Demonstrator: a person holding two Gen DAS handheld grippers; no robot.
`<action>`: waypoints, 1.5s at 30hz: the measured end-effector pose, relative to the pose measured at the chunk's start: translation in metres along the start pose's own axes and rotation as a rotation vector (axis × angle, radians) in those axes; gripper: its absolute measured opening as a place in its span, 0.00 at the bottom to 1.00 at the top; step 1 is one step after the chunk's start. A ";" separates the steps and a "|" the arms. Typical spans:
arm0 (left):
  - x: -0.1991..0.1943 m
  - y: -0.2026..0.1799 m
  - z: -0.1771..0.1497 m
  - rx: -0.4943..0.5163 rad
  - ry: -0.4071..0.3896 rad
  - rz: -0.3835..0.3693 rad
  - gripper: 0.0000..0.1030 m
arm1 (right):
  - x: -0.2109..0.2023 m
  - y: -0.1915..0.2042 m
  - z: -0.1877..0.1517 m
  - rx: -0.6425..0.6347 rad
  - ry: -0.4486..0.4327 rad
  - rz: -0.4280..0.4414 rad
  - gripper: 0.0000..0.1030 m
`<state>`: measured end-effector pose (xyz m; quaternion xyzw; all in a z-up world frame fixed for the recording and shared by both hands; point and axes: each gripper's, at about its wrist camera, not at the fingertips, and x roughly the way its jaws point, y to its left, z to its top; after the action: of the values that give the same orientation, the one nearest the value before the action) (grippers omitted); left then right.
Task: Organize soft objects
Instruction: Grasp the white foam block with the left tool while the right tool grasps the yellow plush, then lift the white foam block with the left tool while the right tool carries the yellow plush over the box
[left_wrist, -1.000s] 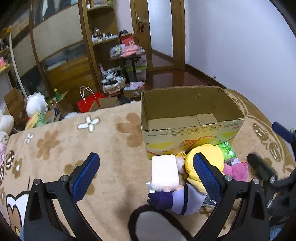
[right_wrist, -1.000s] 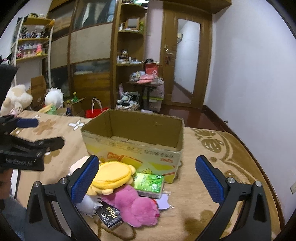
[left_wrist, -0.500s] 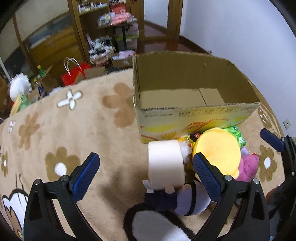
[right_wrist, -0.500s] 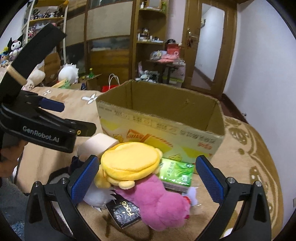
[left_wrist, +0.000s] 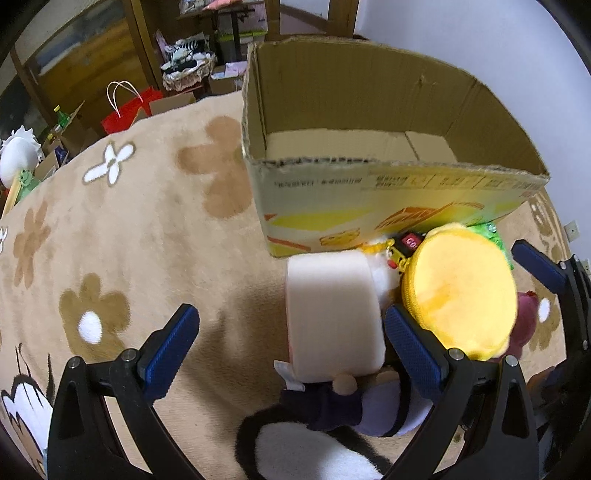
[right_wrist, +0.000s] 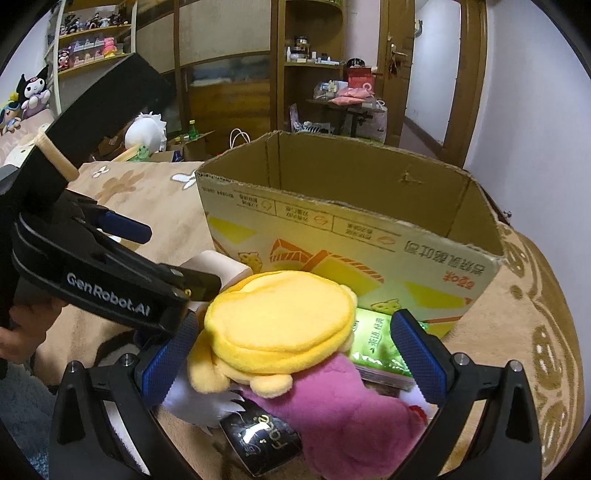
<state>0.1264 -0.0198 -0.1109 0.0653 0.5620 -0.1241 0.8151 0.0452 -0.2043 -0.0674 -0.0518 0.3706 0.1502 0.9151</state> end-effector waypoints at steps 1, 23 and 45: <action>0.002 0.000 0.000 -0.004 0.004 0.002 0.97 | 0.002 0.000 0.000 0.002 0.002 0.002 1.00; 0.013 0.004 -0.001 -0.063 0.058 -0.147 0.50 | 0.006 0.000 0.002 0.008 0.019 -0.013 0.82; -0.013 -0.014 -0.022 0.012 -0.049 -0.020 0.39 | -0.027 -0.022 -0.001 0.136 -0.044 -0.065 0.79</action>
<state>0.0989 -0.0261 -0.1063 0.0616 0.5418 -0.1373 0.8270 0.0333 -0.2318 -0.0502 0.0019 0.3578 0.0960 0.9289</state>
